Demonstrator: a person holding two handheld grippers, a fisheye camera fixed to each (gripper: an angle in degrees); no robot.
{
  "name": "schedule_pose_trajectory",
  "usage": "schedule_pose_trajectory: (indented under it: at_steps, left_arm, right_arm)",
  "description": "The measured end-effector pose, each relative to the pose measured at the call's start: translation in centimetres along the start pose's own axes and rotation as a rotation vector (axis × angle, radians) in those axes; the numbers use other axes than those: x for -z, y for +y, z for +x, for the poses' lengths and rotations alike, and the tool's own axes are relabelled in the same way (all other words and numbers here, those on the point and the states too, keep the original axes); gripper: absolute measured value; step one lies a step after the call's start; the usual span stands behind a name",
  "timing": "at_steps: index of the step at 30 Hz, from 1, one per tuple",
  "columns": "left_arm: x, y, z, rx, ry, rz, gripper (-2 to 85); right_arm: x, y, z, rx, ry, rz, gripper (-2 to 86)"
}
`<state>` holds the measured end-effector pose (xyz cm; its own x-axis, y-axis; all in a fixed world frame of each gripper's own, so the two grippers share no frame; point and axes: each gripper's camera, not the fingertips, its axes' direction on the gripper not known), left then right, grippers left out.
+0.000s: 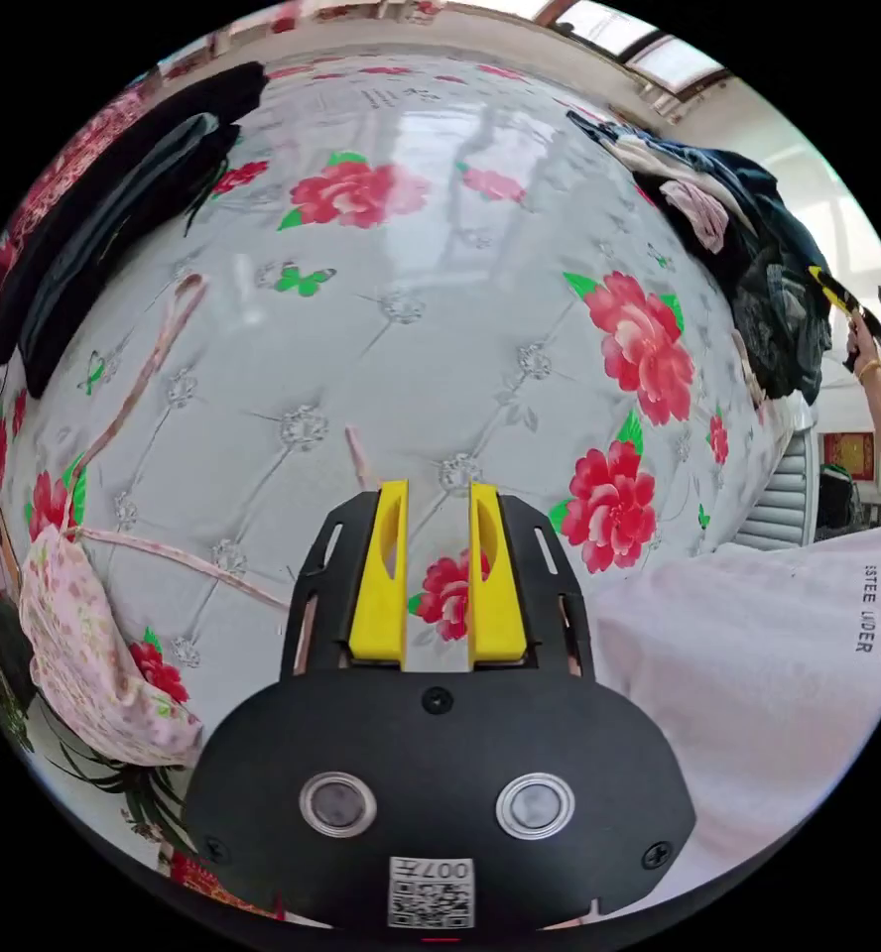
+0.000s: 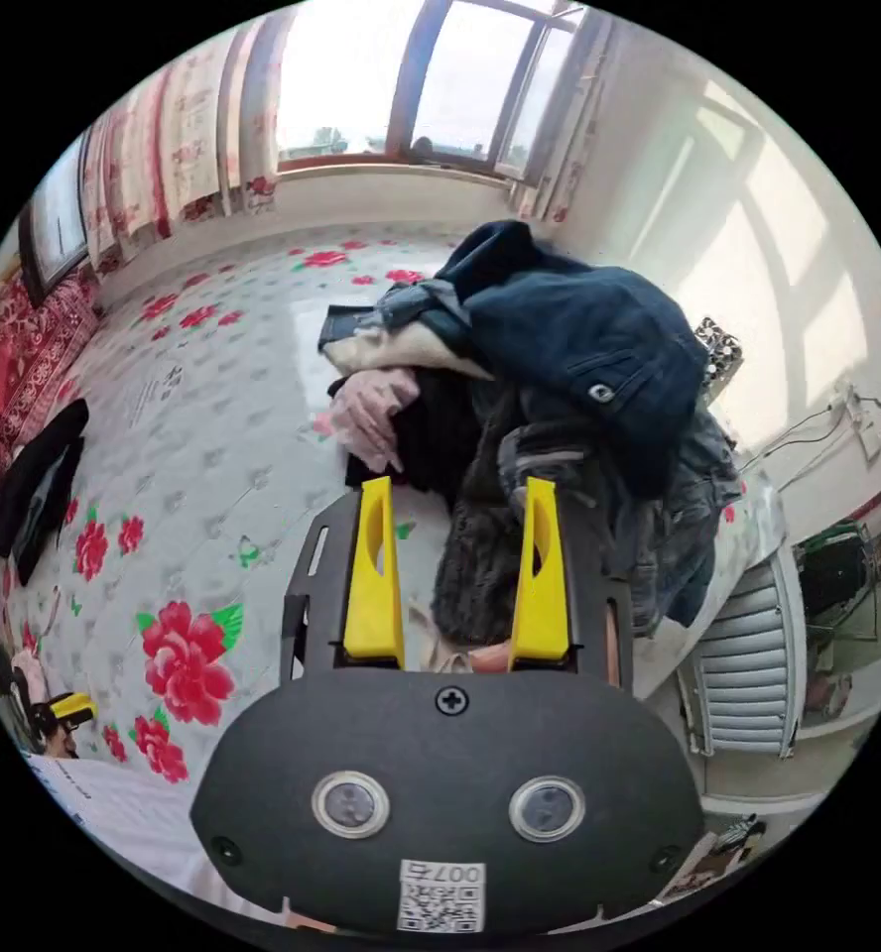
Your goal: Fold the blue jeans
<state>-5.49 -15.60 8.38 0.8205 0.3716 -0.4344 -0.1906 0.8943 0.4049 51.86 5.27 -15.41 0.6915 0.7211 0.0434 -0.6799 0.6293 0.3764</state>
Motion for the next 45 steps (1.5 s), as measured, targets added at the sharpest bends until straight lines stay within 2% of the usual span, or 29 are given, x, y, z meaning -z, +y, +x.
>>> schedule_pose_trajectory:
  at_steps: [4, 8, 13, 15, 19, 25, 29, 31, 33, 35, 37, 40, 42, 45]
  left_arm:
    - [-2.8, -2.1, 5.1, -0.015, -0.022, -0.075, 8.7]
    - [-3.5, -2.3, 7.8, -0.007, -0.119, -0.071, 8.0]
    - [-3.0, -1.5, 9.1, 0.057, -0.096, -0.065, 7.0]
    - [-2.4, -0.7, 9.6, 0.071, -0.078, -0.044, 6.7]
    - [-0.2, 0.9, 11.7, 0.026, -0.059, 0.01, 6.4]
    - [6.9, 3.1, 12.6, -0.04, -0.013, 0.183, 6.6]
    - [11.6, 5.4, 11.2, -0.026, 0.027, 0.316, 7.2]
    - [14.1, 7.5, 8.9, 0.029, 0.009, 0.407, 7.5]
    - [15.2, 9.1, 5.8, 0.106, -0.027, 0.441, 7.1]
    - [15.6, 10.6, 1.5, 0.253, -0.082, 0.394, 5.5]
    - [15.8, 13.8, -4.5, 0.474, -0.218, 0.278, 2.7]
    - [18.7, 19.7, -8.7, 0.623, -0.286, 0.303, 3.6]
    - [21.1, 22.3, -8.6, 0.629, -0.345, 0.339, 4.6]
    - [24.7, 23.8, -4.6, 0.56, -0.489, 0.406, 4.9]
  right_arm:
    - [-0.5, -3.3, 4.8, -0.04, 0.07, -0.057, 14.6]
    - [-5.9, -4.1, 7.9, -0.125, 0.047, -0.355, 8.7]
    - [-2.7, -2.3, 8.4, -0.111, -0.161, -0.172, 2.2]
    - [1.2, -1.3, 7.9, -0.023, -0.377, -0.051, 0.8]
    - [6.6, 0.5, 6.1, 0.113, -0.616, 0.036, 0.0]
    - [13.1, 5.6, -4.3, 0.433, -0.903, 0.068, -0.2]
    - [15.9, 11.8, -17.4, 0.741, -1.191, -0.037, 0.0]
    - [17.5, 15.5, -23.3, 0.85, -1.354, -0.079, 0.3]
    - [18.6, 20.5, -30.9, 1.03, -1.527, -0.231, 1.4]
    - [18.9, 22.9, -34.1, 1.081, -1.582, -0.3, 2.8]
    - [18.5, 23.8, -34.9, 1.087, -1.549, -0.325, 3.9]
    - [15.2, 23.2, -32.2, 1.003, -1.368, -0.296, 6.3]
    - [10.6, 22.1, -28.1, 0.856, -1.168, -0.316, 8.1]
    - [3.9, 21.1, -21.1, 0.58, -1.037, -0.405, 9.2]
